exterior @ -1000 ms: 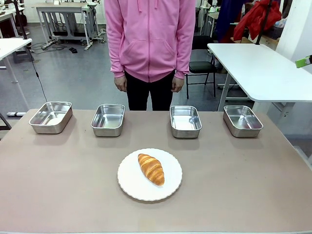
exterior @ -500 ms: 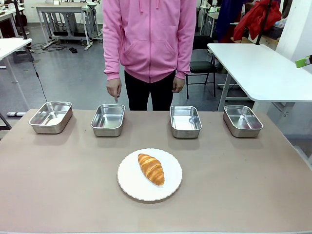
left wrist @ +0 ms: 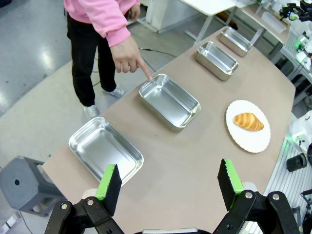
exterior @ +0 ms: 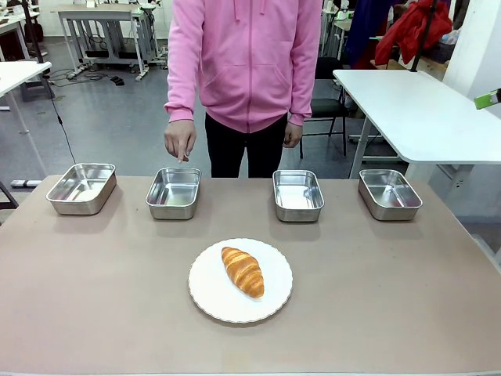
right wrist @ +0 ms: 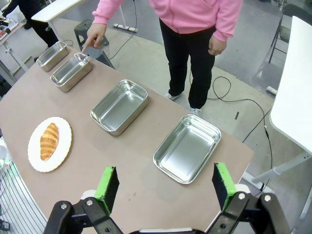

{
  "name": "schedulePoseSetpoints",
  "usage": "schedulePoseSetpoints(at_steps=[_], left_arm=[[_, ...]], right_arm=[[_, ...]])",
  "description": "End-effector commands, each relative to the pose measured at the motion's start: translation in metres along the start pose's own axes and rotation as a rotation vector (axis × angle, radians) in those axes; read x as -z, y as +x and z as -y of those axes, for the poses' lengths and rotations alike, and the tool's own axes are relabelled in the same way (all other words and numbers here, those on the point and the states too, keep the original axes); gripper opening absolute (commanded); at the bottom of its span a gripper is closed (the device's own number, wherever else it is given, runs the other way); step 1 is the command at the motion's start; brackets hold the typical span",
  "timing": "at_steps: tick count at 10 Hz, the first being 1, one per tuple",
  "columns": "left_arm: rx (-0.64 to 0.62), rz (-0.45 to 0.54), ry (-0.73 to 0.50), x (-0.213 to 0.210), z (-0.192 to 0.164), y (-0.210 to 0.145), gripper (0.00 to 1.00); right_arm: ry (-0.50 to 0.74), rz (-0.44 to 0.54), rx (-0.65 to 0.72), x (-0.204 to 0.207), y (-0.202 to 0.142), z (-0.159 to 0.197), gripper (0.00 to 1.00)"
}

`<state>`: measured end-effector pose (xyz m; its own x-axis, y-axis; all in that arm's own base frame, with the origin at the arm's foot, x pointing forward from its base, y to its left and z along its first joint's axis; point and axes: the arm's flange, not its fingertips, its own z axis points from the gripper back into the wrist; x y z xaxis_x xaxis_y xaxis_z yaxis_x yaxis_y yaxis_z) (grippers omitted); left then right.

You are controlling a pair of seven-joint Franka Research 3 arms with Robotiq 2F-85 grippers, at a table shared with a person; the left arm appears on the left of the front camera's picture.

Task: Place the bread in the container.
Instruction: Place the Butter Roll into the Airtight Container indicated by the human.

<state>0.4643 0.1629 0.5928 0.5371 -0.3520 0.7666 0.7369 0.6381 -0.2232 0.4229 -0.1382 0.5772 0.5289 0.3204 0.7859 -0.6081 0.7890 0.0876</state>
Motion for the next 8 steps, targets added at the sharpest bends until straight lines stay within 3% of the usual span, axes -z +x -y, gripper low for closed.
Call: schedulePoseSetpoints(at_steps=[1, 8], left_arm=[[0.0, 0.007, -0.004, 0.0001, 0.0008, 0.0006, 1.0], [0.0, 0.007, -0.004, 0.0001, 0.0008, 0.0006, 1.0]], right_arm=[[0.01, 0.021, -0.019, 0.0005, 0.0007, 0.0024, 1.0], [0.01, 0.021, -0.019, 0.0005, 0.0007, 0.0024, 1.0]])
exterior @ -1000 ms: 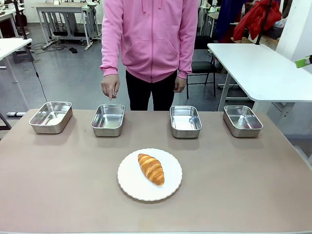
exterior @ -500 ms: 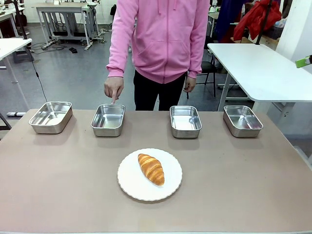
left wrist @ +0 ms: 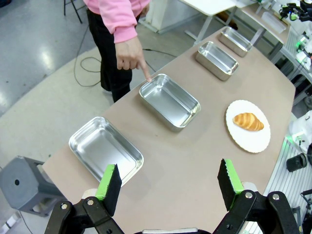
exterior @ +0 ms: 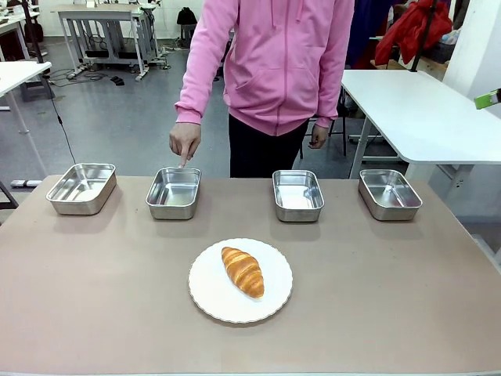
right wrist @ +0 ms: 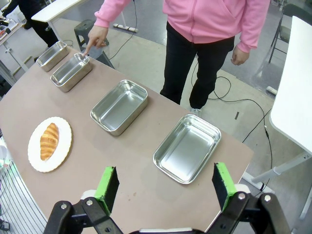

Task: Place the bread in the container.
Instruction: Place the Butter Roll into the Airtight Container indicated by the human.

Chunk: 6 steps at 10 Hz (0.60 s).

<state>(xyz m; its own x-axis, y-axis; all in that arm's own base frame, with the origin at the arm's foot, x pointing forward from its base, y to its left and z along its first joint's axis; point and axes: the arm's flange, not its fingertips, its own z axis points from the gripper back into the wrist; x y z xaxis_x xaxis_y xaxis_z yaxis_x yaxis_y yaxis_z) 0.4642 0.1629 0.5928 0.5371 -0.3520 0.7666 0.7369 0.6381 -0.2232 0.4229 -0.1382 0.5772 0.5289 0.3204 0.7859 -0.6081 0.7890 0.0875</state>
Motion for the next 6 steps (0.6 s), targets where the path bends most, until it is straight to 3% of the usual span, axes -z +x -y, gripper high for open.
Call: schedulePoseSetpoints(at_steps=[1, 4, 6], left_arm=[[0.0, 0.007, -0.004, 0.0, 0.001, 0.001, 1.0], [0.0, 0.0, 0.0, 0.0, 0.0, 0.0, 1.0], [-0.012, -0.074, 0.056, 0.033, 0.043, 0.041, 1.0]], right_arm=[[0.01, 0.021, -0.019, 0.001, 0.001, 0.002, 1.0], [0.01, 0.021, -0.019, 0.001, 0.001, 0.002, 1.0], [0.01, 0.021, -0.019, 0.001, 0.001, 0.002, 1.0]])
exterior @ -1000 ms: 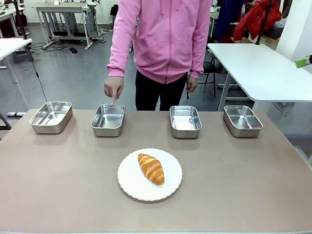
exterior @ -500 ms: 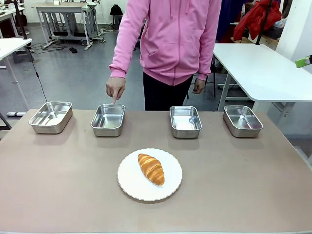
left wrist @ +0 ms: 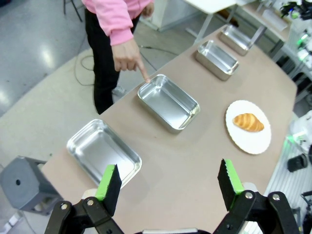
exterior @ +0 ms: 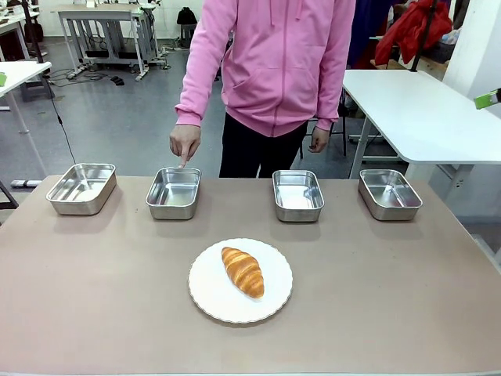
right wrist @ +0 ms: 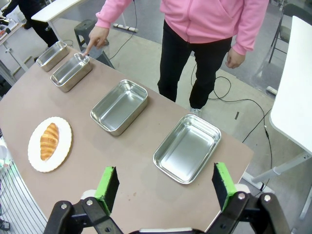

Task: Place the bread in the container.
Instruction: Place the Butter Roll into the Airtight Container indicated by the human.

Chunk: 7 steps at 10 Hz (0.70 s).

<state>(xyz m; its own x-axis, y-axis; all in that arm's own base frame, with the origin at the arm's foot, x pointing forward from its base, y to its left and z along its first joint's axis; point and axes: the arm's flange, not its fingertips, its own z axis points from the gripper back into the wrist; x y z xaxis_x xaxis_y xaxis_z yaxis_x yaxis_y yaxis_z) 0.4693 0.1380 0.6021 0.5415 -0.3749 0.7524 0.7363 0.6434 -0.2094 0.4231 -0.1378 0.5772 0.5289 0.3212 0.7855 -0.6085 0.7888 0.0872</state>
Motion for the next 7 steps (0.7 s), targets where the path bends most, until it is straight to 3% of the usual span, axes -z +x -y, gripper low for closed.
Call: schedulePoseSetpoints(at_steps=[1, 5, 7], left_arm=[[-0.038, -0.06, 0.046, 0.045, 0.053, 0.046, 1.0], [-0.27, -0.146, 0.246, 0.164, 0.148, 0.1, 1.0], [-0.435, -0.183, 0.312, 0.234, 0.187, 0.108, 1.0]], right_arm=[[0.01, 0.022, -0.018, 0.0, 0.0, 0.003, 1.0], [0.01, 0.022, -0.018, 0.0, 0.0, 0.003, 1.0], [0.01, 0.022, -0.018, 0.0, 0.0, 0.003, 1.0]])
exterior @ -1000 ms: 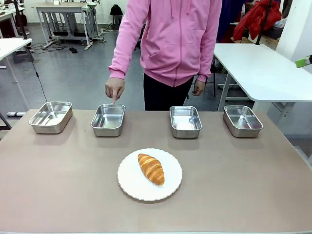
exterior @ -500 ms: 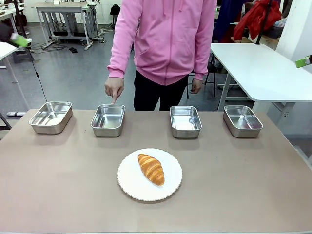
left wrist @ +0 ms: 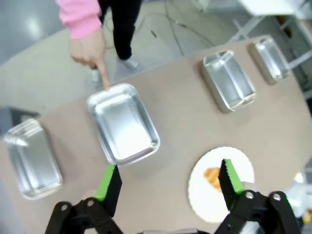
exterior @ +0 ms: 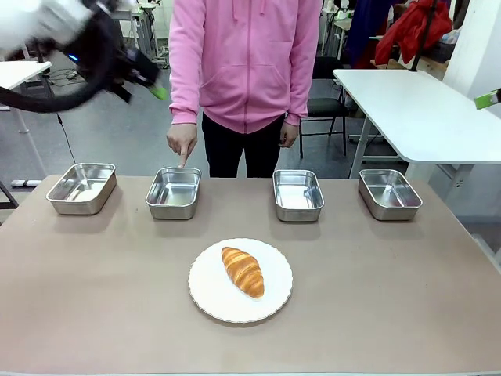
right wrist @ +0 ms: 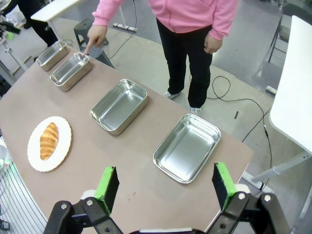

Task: Place the bread in the container.
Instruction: Place the Butter Roll into the Airtight Container indicated by the human.

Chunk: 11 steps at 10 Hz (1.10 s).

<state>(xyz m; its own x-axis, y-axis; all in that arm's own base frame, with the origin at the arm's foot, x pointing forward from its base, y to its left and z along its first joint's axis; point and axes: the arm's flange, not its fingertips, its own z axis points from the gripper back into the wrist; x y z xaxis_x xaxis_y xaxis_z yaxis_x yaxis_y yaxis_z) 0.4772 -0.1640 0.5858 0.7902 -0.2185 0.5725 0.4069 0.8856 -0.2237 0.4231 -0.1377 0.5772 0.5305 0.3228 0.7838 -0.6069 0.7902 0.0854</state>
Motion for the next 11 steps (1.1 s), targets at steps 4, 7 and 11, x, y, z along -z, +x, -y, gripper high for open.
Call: schedulePoseSetpoints(at_steps=[4, 7, 11], left_arm=[[-0.273, -0.243, 0.02, 0.095, 0.077, -0.052, 1.0], [-0.249, -0.209, 0.081, 0.105, 0.065, -0.056, 1.0], [-0.26, -0.223, 0.069, 0.105, 0.065, -0.056, 1.0]], right_arm=[[0.013, 0.025, -0.018, 0.0, 0.0, 0.003, 1.0], [0.013, 0.025, -0.018, 0.0, 0.0, 0.003, 1.0], [0.013, 0.025, -0.018, 0.0, 0.0, 0.003, 1.0]])
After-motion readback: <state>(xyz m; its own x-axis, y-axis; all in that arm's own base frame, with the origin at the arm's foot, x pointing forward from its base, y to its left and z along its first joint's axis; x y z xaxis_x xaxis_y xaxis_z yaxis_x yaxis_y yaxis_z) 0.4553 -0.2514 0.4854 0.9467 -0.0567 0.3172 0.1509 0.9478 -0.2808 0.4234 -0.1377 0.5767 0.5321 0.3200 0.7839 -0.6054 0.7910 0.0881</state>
